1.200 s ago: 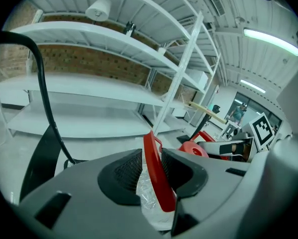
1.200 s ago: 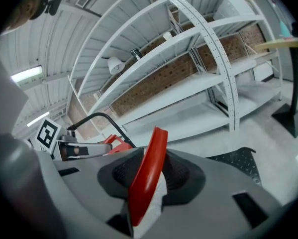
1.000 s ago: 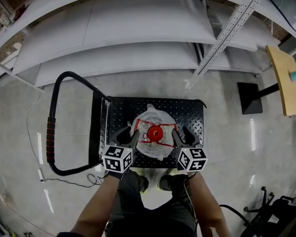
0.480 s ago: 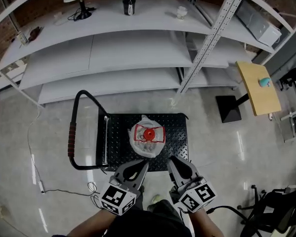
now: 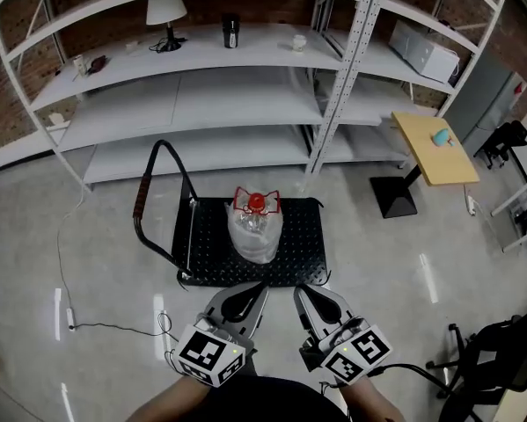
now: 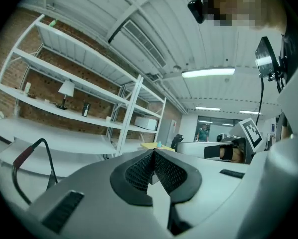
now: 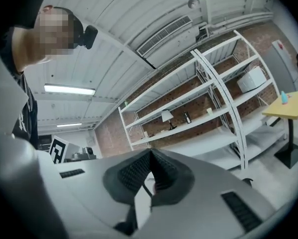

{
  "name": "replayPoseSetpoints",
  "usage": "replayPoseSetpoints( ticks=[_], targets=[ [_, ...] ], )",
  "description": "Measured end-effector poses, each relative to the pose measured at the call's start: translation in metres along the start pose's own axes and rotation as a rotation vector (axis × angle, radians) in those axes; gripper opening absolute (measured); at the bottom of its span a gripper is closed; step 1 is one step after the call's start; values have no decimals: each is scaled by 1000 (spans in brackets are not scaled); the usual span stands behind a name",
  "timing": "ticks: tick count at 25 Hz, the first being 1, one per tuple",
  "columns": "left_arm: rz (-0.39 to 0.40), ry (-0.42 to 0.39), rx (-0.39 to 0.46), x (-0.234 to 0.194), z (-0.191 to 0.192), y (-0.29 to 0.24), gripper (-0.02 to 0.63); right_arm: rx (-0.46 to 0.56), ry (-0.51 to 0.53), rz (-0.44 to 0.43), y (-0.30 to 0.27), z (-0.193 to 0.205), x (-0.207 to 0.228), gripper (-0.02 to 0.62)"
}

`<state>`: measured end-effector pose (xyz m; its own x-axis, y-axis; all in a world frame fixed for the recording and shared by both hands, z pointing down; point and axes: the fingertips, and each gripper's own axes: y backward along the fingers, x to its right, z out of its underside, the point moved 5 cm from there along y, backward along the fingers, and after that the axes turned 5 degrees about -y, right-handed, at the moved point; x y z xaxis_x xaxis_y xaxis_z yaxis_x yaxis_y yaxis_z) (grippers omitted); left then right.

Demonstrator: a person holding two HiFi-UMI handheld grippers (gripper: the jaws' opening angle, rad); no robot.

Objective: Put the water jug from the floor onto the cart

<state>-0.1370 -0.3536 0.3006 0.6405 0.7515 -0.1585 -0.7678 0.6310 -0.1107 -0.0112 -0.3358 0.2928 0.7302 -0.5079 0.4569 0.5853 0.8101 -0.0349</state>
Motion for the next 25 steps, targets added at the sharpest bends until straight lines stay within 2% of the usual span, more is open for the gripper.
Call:
replayPoseSetpoints(
  ticks=[5, 9, 17, 20, 25],
  targets=[
    [8, -5, -40, 96, 17, 73, 5, -13, -21, -10, 97, 25, -60, 2],
    [3, -24, -41, 140, 13, 112, 5, -17, -18, -24, 139, 32, -96, 2],
    [21, -74, -31, 153, 24, 187, 5, 11, 16, -19, 152, 67, -166, 2],
    [24, -35, -26, 171, 39, 214, 5, -28, 19, -5, 173, 85, -189, 2],
    [-9, -33, 1, 147, 24, 255, 5, -7, 46, -30, 154, 89, -237, 2]
  ],
)
